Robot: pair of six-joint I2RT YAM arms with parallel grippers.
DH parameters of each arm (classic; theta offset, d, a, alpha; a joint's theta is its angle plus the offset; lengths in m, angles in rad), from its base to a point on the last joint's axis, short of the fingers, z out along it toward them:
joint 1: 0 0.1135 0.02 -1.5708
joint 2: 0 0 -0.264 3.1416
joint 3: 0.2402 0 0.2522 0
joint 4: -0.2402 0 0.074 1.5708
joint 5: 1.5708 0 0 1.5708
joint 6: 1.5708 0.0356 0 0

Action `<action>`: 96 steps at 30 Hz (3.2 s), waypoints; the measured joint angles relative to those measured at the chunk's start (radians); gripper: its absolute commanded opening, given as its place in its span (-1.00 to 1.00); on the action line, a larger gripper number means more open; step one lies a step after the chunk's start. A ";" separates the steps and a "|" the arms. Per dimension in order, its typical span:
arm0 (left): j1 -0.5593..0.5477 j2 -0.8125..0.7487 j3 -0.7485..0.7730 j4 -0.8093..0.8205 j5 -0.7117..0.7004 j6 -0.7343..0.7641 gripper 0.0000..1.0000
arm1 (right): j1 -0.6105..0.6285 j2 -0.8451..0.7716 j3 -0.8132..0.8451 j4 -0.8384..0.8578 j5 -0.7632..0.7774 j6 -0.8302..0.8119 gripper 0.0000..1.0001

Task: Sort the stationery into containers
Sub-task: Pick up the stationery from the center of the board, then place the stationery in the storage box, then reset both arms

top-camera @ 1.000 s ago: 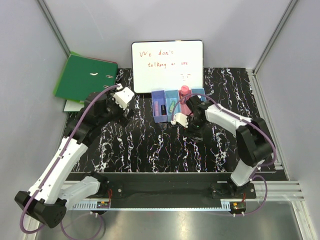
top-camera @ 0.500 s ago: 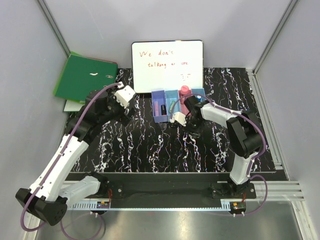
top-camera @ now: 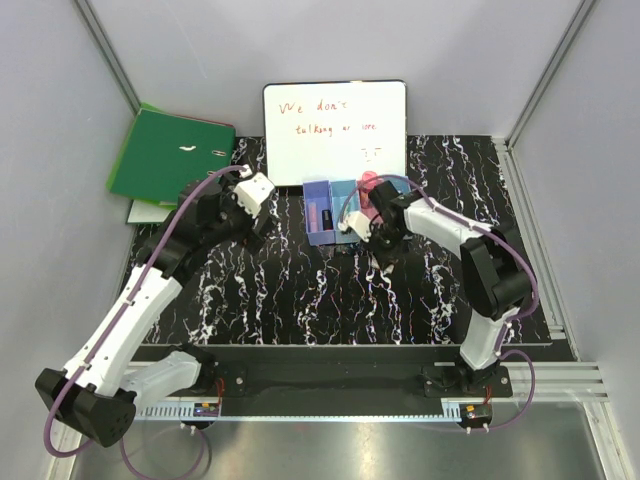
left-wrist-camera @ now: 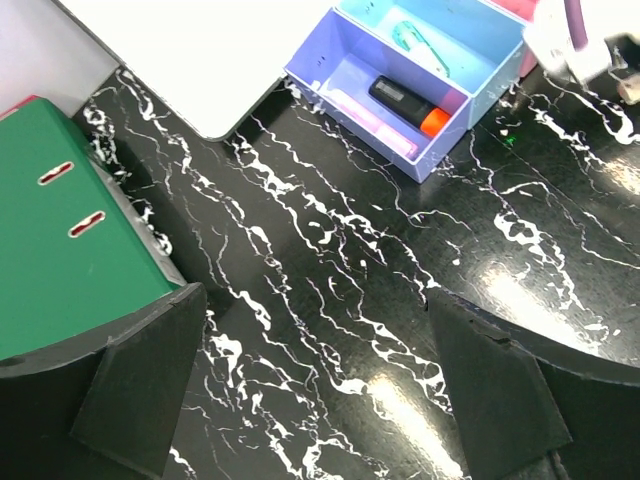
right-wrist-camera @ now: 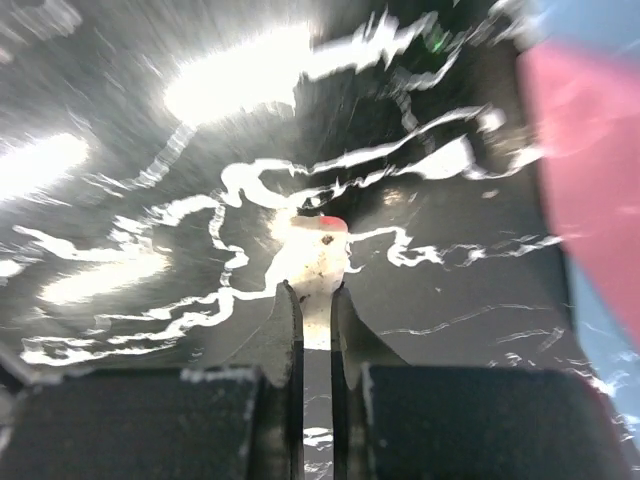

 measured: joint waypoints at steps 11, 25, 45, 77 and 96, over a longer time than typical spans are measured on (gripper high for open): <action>0.000 -0.001 -0.001 0.001 0.016 -0.019 0.98 | 0.022 -0.037 0.399 -0.015 -0.146 0.411 -1.00; 0.000 -0.011 -0.003 0.000 0.021 -0.011 0.98 | 0.015 0.338 0.614 0.100 -0.043 0.612 -1.00; 0.000 -0.021 -0.003 0.000 0.022 -0.005 0.98 | -0.018 0.441 0.673 0.175 0.011 0.597 -0.21; 0.000 -0.021 -0.003 -0.006 0.023 0.006 0.98 | 0.047 -0.007 0.502 0.100 0.072 0.383 -1.00; 0.000 -0.154 -0.060 -0.061 -0.095 -0.064 0.98 | 0.046 -0.713 0.225 -0.059 0.380 0.318 0.99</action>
